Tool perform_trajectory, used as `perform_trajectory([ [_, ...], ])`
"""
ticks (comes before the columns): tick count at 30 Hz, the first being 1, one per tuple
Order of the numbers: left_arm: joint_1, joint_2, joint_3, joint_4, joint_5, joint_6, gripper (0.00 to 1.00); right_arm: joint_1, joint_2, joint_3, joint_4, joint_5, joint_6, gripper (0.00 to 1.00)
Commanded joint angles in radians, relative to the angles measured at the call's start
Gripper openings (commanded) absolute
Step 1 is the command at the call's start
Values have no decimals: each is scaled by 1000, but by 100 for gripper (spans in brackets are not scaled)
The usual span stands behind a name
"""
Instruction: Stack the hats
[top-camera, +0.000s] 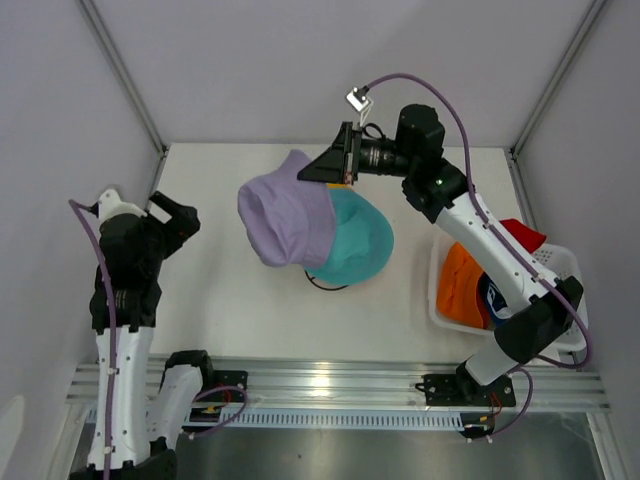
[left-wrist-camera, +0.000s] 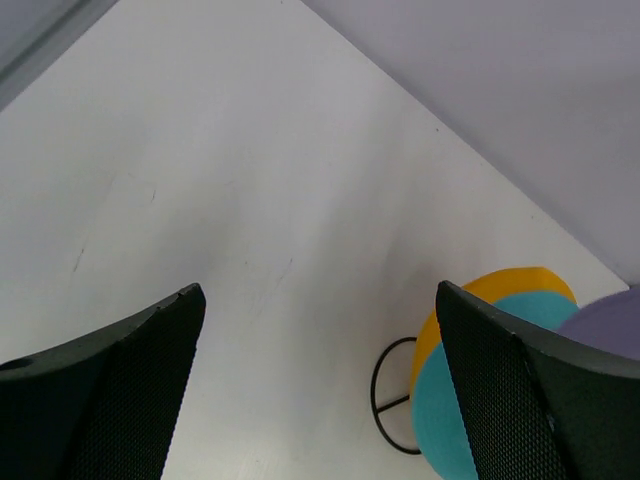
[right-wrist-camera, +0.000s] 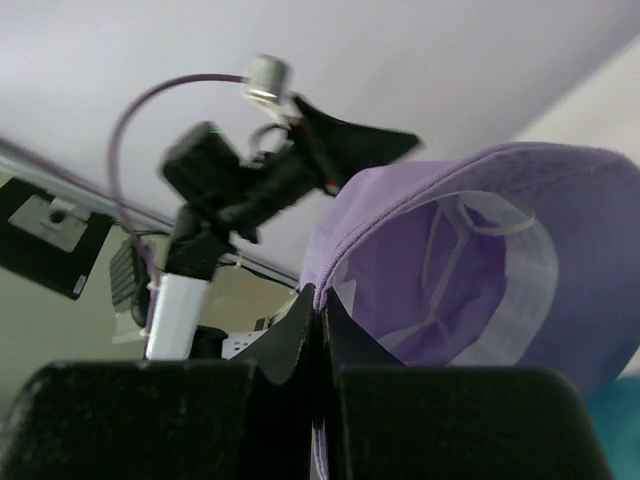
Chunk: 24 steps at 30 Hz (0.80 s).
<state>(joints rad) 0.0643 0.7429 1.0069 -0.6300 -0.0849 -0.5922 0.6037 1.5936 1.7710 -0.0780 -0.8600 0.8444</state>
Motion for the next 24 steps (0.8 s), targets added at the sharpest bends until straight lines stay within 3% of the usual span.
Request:
perform_trajectory([
  [1, 42, -62, -16, 6, 50, 35, 99, -15, -81, -122, 5, 45, -66, 0],
  [5, 42, -60, -36, 13, 94, 37, 100, -54, -113, -235, -12, 1, -119, 0],
  [10, 42, -45, -85, 56, 183, 3, 99, -126, -92, -235, -69, -91, -130, 0],
  [16, 42, -25, -111, 75, 220, 0, 100, -231, -156, -275, -54, -74, -145, 0],
  [24, 42, 18, -137, 142, 301, -17, 99, -369, -205, -502, -34, -116, -208, 0],
])
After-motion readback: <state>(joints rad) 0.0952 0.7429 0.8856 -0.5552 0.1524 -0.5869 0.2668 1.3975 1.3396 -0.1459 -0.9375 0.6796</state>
